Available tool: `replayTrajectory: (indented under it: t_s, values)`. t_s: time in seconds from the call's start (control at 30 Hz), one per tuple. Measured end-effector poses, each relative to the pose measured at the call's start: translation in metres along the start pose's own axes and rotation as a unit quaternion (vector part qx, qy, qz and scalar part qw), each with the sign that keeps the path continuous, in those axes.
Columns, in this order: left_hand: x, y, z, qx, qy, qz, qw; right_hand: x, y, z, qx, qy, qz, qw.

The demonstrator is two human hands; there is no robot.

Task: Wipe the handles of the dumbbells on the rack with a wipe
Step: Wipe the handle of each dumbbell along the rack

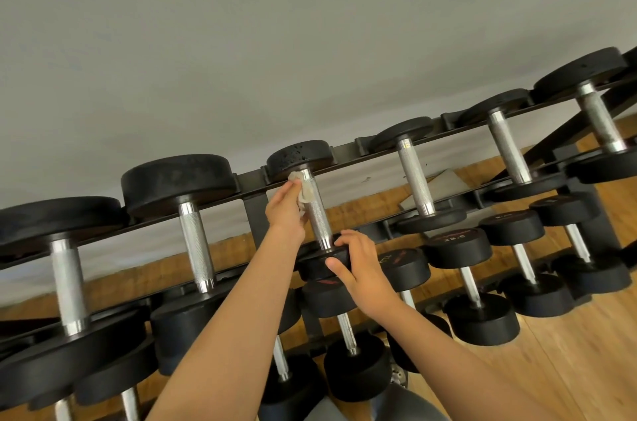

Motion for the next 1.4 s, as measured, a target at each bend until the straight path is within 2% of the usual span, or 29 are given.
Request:
replayTrajectory:
  t_s: [0.07, 0.13, 0.27, 0.37, 0.47, 0.57, 0.63, 0.73, 0.83, 0.9, 1.13, 1.4]
  values:
    - [-0.001, 0.001, 0.004, 0.015, 0.003, -0.037, 0.999, 0.0, 0.0, 0.001, -0.001, 0.0, -0.001, 1.0]
    - [-0.001, 0.001, 0.012, 0.087, 0.004, -0.104, 0.991, 0.0, 0.0, 0.001, -0.002, 0.003, -0.003, 1.0]
    - [-0.003, -0.007, 0.033, 0.253, 0.074, -0.217, 0.94, 0.001, -0.001, 0.001, -0.002, 0.002, 0.001, 1.0]
    - [-0.001, -0.019, 0.042, 0.356, 0.111, -0.248, 0.894, 0.0, 0.0, 0.001, -0.003, -0.001, 0.003, 1.0]
    - [0.002, -0.03, 0.041, 0.428, 0.113, -0.274, 0.854, 0.0, 0.0, 0.001, -0.007, -0.001, 0.003, 1.0]
    - [0.004, -0.035, 0.03, 0.462, 0.103, -0.294, 0.83, 0.0, 0.002, 0.002, -0.008, 0.001, 0.003, 1.0]
    - [0.003, -0.032, 0.02, 0.441, 0.084, -0.308, 0.839, 0.0, 0.002, 0.002, -0.009, 0.0, 0.0, 1.0]
    - [-0.001, -0.019, 0.009, 0.368, 0.027, -0.318, 0.873, 0.0, 0.002, 0.002, -0.011, -0.002, 0.001, 1.0]
    - [-0.004, -0.006, 0.005, 0.228, -0.043, -0.281, 0.931, 0.001, 0.002, 0.002, -0.008, 0.0, 0.002, 1.0]
    - [-0.005, -0.002, 0.002, 0.146, -0.074, -0.25, 0.954, 0.001, 0.003, 0.003, -0.011, 0.002, 0.002, 1.0]
    - [-0.003, 0.001, -0.015, 0.045, -0.135, -0.193, 0.971, 0.001, 0.003, 0.002, -0.014, -0.003, 0.001, 1.0]
    - [0.002, 0.012, -0.017, 0.063, -0.116, -0.189, 0.973, 0.001, 0.003, 0.002, -0.007, -0.006, 0.001, 1.0]
Point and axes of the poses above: each hand's wrist, its own x-axis towards the middle knuckle, its own z-axis out of the back of the hand, y = z × x, the point moved 1 cm from there along x, towards the middle knuckle, and after that the axes turned 1 degree about -x, right-handed, at the moved point
